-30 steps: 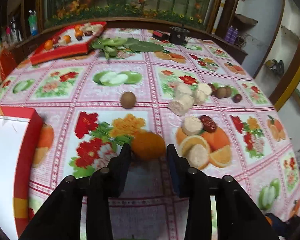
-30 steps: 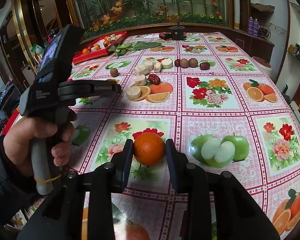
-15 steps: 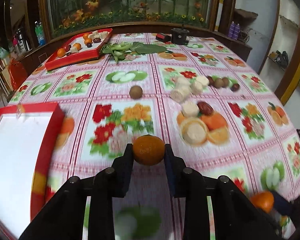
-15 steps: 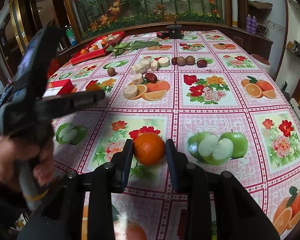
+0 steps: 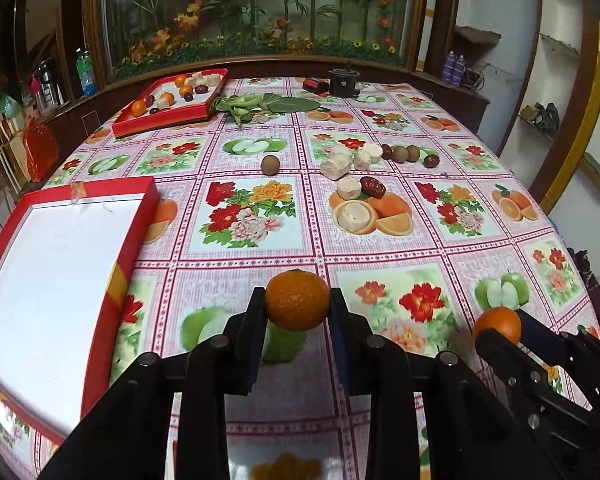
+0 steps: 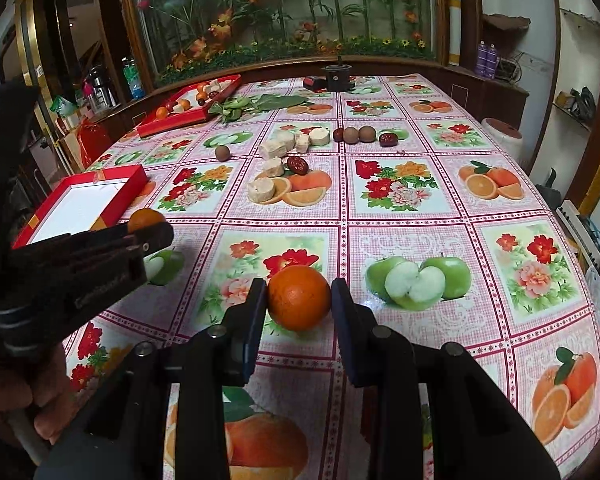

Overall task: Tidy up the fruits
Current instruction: 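Lift both held oranges and carry them toward the red-rimmed white box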

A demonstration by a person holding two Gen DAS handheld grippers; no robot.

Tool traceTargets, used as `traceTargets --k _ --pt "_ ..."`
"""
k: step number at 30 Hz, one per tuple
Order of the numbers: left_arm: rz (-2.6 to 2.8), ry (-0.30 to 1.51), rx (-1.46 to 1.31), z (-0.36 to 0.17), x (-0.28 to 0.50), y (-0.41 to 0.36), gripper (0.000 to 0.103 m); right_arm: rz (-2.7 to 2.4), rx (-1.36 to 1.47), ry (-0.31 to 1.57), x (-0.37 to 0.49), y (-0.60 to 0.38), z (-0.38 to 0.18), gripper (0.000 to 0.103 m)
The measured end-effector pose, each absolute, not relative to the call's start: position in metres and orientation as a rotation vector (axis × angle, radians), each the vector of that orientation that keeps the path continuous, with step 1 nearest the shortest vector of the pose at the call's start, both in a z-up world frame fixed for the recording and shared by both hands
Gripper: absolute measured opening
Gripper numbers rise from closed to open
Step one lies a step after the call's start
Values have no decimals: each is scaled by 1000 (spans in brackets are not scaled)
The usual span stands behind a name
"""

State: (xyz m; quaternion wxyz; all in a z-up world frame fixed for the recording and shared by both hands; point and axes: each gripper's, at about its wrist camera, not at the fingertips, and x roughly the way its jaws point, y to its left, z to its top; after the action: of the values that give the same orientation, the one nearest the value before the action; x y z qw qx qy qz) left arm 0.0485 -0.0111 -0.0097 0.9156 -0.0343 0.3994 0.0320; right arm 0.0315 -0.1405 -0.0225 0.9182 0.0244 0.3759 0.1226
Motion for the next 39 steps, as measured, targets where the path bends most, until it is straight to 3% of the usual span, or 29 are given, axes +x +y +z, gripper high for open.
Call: traceTargets --k 39 --pt "100 831 -73 -16 25 -3 29 228 49 778 31 -133 -22 35"
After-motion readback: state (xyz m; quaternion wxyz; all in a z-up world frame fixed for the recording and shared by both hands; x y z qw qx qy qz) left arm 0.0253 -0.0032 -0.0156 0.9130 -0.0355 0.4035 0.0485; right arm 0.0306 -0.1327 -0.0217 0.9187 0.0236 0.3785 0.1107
